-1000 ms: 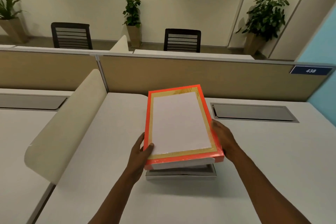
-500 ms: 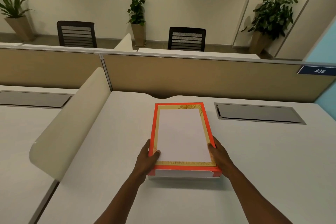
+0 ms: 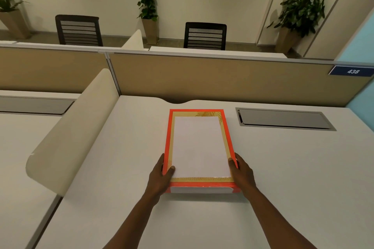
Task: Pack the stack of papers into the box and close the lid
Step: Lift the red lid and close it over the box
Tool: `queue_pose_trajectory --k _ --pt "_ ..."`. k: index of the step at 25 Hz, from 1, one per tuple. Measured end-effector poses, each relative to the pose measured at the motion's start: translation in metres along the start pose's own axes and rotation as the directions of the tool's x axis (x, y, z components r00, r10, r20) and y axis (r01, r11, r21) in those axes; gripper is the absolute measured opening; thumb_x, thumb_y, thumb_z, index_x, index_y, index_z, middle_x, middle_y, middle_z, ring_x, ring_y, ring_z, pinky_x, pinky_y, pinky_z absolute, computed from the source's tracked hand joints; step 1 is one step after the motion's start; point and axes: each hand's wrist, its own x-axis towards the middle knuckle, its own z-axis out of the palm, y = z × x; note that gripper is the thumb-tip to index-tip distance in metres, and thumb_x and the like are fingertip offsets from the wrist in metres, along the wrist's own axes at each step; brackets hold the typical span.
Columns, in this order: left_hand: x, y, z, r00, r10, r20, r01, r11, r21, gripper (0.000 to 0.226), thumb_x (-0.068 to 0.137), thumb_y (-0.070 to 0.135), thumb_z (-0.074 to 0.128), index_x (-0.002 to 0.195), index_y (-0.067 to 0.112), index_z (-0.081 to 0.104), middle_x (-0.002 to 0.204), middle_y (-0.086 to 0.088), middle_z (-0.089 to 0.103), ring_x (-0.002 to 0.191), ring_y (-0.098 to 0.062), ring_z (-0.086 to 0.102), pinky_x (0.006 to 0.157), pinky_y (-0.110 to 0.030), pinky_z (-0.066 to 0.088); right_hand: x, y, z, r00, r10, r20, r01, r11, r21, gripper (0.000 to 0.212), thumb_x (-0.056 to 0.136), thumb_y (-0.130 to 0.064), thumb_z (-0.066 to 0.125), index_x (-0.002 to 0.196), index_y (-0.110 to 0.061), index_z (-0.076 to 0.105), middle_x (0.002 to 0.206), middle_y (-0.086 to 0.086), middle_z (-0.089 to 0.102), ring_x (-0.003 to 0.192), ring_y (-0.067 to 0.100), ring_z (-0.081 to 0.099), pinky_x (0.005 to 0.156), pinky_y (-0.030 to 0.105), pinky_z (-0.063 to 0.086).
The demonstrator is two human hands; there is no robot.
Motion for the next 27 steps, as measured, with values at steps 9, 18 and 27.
queue_pose_trajectory --k 9,18,27 --pt "0.014 0.000 0.002 1.000 0.000 -0.019 0.006 0.955 0.297 0.076 0.099 0.032 0.060 0.161 0.016 0.019 0.158 -0.008 0.042 0.140 -0.033 0.049 0.114 -0.048 0.043 -0.009 0.007 0.017 0.992 -0.087 -0.093 0.068 0.978 -0.196 0.052 0.106 -0.031 0.041 0.155 -0.023 0.029 0.122 0.015 0.068 0.100 0.030 0.069 0.091 0.041 0.056" --pt "0.042 0.012 0.011 0.966 0.198 0.165 -0.257 0.708 0.657 0.085 0.099 0.059 0.040 0.162 0.017 0.001 0.172 -0.001 -0.007 0.159 -0.023 -0.002 0.125 -0.045 0.022 0.019 -0.011 0.018 0.969 -0.206 0.137 0.247 0.756 -0.607 0.065 0.103 -0.050 0.034 0.158 -0.021 0.017 0.168 0.003 0.008 0.143 0.029 0.035 0.111 0.043 0.043" --pt "0.040 -0.003 0.017 0.978 0.199 0.064 -0.195 0.759 0.621 0.089 0.098 0.059 0.044 0.163 0.018 -0.001 0.171 -0.002 -0.009 0.158 -0.026 0.014 0.120 -0.043 0.034 0.010 0.001 0.029 0.989 -0.145 0.026 0.137 0.840 -0.524 0.074 0.099 -0.056 0.038 0.159 -0.020 0.014 0.168 0.003 0.007 0.149 0.034 0.028 0.113 0.047 0.038"
